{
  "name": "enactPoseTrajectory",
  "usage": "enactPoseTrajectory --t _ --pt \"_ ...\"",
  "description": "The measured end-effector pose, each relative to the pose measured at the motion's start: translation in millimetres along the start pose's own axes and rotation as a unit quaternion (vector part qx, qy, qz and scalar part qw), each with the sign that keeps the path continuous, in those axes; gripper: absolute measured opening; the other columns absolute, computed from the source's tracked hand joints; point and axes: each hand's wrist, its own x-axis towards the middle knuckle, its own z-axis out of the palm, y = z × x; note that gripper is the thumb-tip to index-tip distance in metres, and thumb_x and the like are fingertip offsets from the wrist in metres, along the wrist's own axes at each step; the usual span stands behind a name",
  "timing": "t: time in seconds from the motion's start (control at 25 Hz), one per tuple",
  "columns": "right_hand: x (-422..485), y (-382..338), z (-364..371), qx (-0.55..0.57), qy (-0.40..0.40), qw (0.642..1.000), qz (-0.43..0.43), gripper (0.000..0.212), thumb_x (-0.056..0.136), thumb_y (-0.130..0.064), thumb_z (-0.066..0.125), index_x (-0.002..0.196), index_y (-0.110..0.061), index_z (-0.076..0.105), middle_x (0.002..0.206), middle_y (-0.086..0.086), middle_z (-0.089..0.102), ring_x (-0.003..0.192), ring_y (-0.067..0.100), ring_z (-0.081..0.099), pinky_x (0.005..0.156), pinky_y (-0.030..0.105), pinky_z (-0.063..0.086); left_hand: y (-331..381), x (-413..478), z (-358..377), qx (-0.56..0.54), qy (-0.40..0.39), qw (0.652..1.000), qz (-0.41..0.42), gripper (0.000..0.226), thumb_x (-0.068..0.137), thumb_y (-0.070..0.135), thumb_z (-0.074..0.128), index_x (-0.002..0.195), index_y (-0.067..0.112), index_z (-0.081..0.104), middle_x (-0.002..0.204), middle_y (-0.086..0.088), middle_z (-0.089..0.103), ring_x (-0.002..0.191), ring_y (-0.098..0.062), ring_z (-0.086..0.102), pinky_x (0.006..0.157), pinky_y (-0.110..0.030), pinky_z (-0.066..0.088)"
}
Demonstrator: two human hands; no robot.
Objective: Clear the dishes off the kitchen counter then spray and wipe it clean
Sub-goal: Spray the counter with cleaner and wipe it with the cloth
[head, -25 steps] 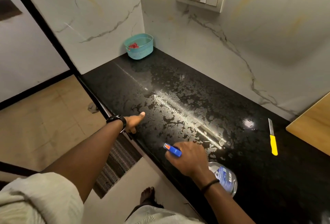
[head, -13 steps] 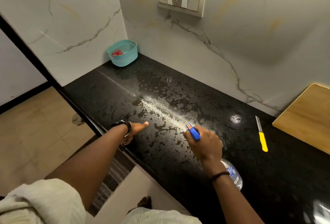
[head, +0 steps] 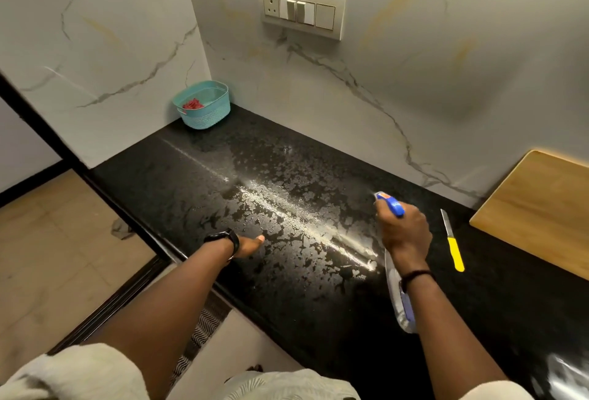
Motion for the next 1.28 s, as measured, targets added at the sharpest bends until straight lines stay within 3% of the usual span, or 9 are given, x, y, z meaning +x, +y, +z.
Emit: enactPoseTrajectory --t 0.12,0.2,0.28,0.48,0.6,0.68,0.92,1.12,1.28 --pt "14.8 18.1 -11.7 0.078 0.02 0.993 0.084 0.043 0.087 -0.056 0.056 0.069 -0.02 0.073 0.058 -0.002 0.069 0.064 0.027 0.069 0.068 0.044 0.058 -5.2 6.9 6.3 -0.026 -0.002 1.0 -0.001 0.085 0.099 0.072 0.017 0.162 0.016 0.008 0.169 -0.015 0.004 0.154 -0.037 0.011 0.12 -0.054 0.02" --pt "15.7 29.8 -20.6 0.108 0.03 0.988 0.107 0.037 0.081 -0.059 0.056 0.07 -0.029 0.075 0.058 -0.003 0.07 0.063 0.027 0.07 0.073 0.054 0.06 -9.1 7.9 10.7 -0.036 0.01 0.999 0.015 0.089 0.096 0.075 0.017 0.162 0.014 0.013 0.169 -0.015 0.007 0.155 -0.036 0.011 0.123 -0.055 0.016" --pt "13.3 31.6 -29.3 0.12 0.05 0.988 0.086 0.041 0.082 -0.058 0.056 0.067 -0.024 0.074 0.056 0.0 0.068 0.061 0.03 0.069 0.068 0.057 0.06 -14.8 5.1 12.8 -0.036 0.045 0.998 0.028 0.093 0.095 0.077 0.019 0.16 0.011 0.021 0.168 -0.015 0.015 0.154 -0.036 0.017 0.124 -0.052 0.018" --pt "-7.0 34.2 -39.8 0.119 0.041 0.992 0.025 0.045 0.085 -0.053 0.053 0.063 -0.017 0.068 0.056 0.001 0.065 0.058 0.029 0.066 0.06 0.053 0.059 -29.6 -6.6 32.0 0.018 0.13 0.99 0.047 0.094 0.095 0.077 0.015 0.154 0.007 0.038 0.16 -0.018 0.035 0.147 -0.034 0.036 0.119 -0.044 0.026" --pt "-30.5 30.2 -47.5 0.104 0.009 0.994 -0.03 0.053 0.08 -0.058 0.044 0.062 -0.013 0.066 0.057 0.005 0.063 0.056 0.027 0.063 0.055 0.038 0.051 -45.0 -9.4 45.0 0.0 0.164 0.985 0.046 0.098 0.093 0.08 0.013 0.151 0.009 0.044 0.155 -0.019 0.043 0.141 -0.035 0.044 0.115 -0.047 0.032" --pt "-43.6 27.4 -53.4 0.09 -0.017 0.994 -0.055 0.056 0.077 -0.06 0.04 0.062 -0.012 0.065 0.06 0.005 0.063 0.058 0.025 0.06 0.057 0.036 0.047 -52.0 -7.0 52.2 -0.006 0.176 0.983 0.051 0.094 0.095 0.078 0.013 0.149 0.009 0.047 0.153 -0.019 0.046 0.138 -0.035 0.047 0.115 -0.046 0.034" --pt "-70.5 42.3 -59.7 0.076 -0.082 0.985 -0.131 0.053 0.081 -0.054 0.044 0.06 -0.009 0.062 0.055 0.008 0.059 0.048 0.019 0.052 0.045 0.025 0.035 -53.3 -24.1 63.1 -0.028 0.196 0.978 0.058 0.057 0.111 0.036 0.022 0.143 -0.004 0.049 0.151 -0.026 0.044 0.138 -0.038 0.046 0.109 -0.036 0.035" --pt "-89.8 53.8 -57.7 0.018 -0.115 0.984 -0.135 0.055 0.081 -0.059 0.045 0.059 -0.011 0.059 0.055 0.003 0.056 0.053 0.026 0.055 0.05 0.033 0.041 -63.1 -20.8 65.5 -0.068 0.194 0.977 0.063 0.062 0.109 0.043 0.025 0.145 -0.002 0.05 0.152 -0.025 0.045 0.14 -0.036 0.045 0.11 -0.036 0.034" --pt "-101.8 51.0 -56.0 -0.01 -0.138 0.971 -0.197 0.043 0.085 -0.056 0.049 0.056 -0.024 0.047 0.054 -0.006 0.048 0.047 0.011 0.043 0.048 0.024 0.029 -58.9 -15.4 62.7 -0.11 0.174 0.975 0.077 0.06 0.108 0.042 0.028 0.146 0.001 0.05 0.154 -0.021 0.044 0.141 -0.034 0.043 0.114 -0.037 0.03"
